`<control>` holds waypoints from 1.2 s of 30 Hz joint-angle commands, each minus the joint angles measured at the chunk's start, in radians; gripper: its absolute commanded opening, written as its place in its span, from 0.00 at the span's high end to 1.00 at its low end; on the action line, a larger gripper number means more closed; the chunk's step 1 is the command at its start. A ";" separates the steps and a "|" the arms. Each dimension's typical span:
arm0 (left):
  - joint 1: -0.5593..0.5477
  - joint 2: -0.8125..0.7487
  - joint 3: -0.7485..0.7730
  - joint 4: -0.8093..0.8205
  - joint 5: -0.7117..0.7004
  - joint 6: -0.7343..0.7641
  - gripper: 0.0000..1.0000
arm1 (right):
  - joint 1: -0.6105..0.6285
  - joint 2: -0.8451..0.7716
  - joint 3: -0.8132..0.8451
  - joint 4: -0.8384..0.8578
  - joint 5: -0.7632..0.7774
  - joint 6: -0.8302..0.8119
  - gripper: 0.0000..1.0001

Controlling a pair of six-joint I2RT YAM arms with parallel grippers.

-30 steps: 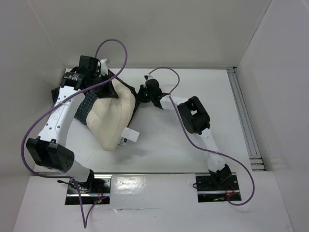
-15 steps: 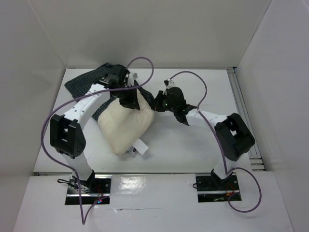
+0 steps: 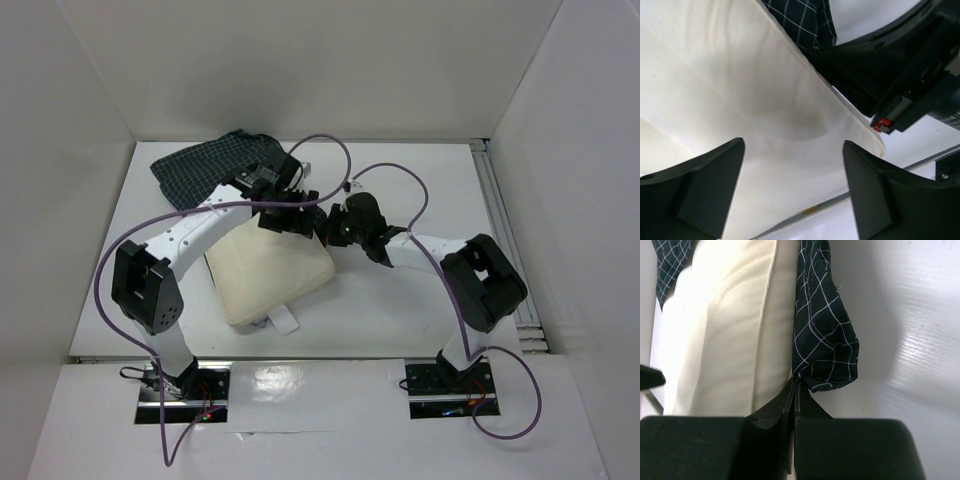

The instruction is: Put the pillow into the pillowcase

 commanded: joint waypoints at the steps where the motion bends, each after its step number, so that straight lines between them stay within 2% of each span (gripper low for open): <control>1: 0.035 0.000 0.019 0.008 -0.083 -0.101 0.11 | 0.008 -0.048 0.002 0.058 -0.012 0.004 1.00; 3: 0.046 0.064 0.050 0.018 -0.138 -0.173 0.20 | 0.008 -0.057 -0.009 0.058 -0.012 0.004 1.00; 6: 0.055 0.144 0.097 0.051 -0.198 -0.264 0.19 | 0.008 -0.080 -0.018 0.038 -0.012 -0.005 1.00; 10: 0.065 0.268 0.189 0.042 -0.198 -0.328 0.17 | 0.020 -0.101 -0.038 0.038 -0.021 -0.005 1.00; 15: 0.075 0.331 0.189 0.120 -0.122 -0.362 0.17 | 0.031 -0.110 -0.028 0.015 -0.010 -0.025 1.00; 16: 0.075 0.349 0.206 0.131 -0.106 -0.362 0.22 | 0.043 -0.101 -0.028 0.015 -0.025 -0.016 1.00; 17: 0.085 0.391 0.217 0.131 -0.074 -0.362 0.30 | 0.052 -0.101 -0.015 0.015 -0.026 -0.016 1.00; 18: 0.085 0.409 0.228 0.131 -0.065 -0.362 0.66 | 0.052 -0.101 -0.015 0.015 -0.026 -0.016 1.00; 19: 0.095 0.422 0.237 0.131 -0.065 -0.372 0.87 | 0.068 -0.101 -0.006 0.015 -0.026 -0.016 1.00; 20: 0.095 0.431 0.248 0.131 -0.065 -0.372 1.00 | 0.080 -0.101 -0.006 0.015 -0.012 -0.016 1.00; 22: 0.108 0.431 0.248 0.131 -0.065 -0.372 1.00 | 0.080 -0.112 0.006 -0.007 -0.003 -0.016 1.00; 25: 0.140 0.411 0.272 0.131 -0.137 -0.381 1.00 | 0.071 -0.138 0.075 -0.046 -0.096 0.002 1.00; 27: 0.170 0.411 0.345 0.140 -0.161 -0.381 1.00 | 0.092 -0.173 0.153 -0.093 -0.124 -0.030 1.00; 28: 0.195 0.426 0.391 0.090 -0.184 -0.381 1.00 | 0.109 -0.233 0.175 -0.138 -0.124 -0.045 1.00; 29: 0.195 0.449 0.507 0.058 -0.254 -0.370 1.00 | 0.144 -0.267 0.190 -0.159 -0.124 -0.083 1.00; 31: 0.220 0.474 0.643 -0.037 -0.319 -0.349 1.00 | 0.170 -0.357 0.230 -0.242 -0.157 -0.113 1.00; 32: 0.220 0.484 0.757 -0.062 -0.344 -0.349 1.00 | 0.184 -0.382 0.239 -0.276 -0.177 -0.122 1.00; 34: 0.244 0.485 0.803 -0.077 -0.393 -0.349 1.00 | 0.184 -0.413 0.239 -0.390 -0.278 -0.142 1.00; 36: 0.244 0.474 0.778 -0.067 -0.424 -0.373 1.00 | 0.212 -0.423 0.215 -0.470 -0.323 -0.171 1.00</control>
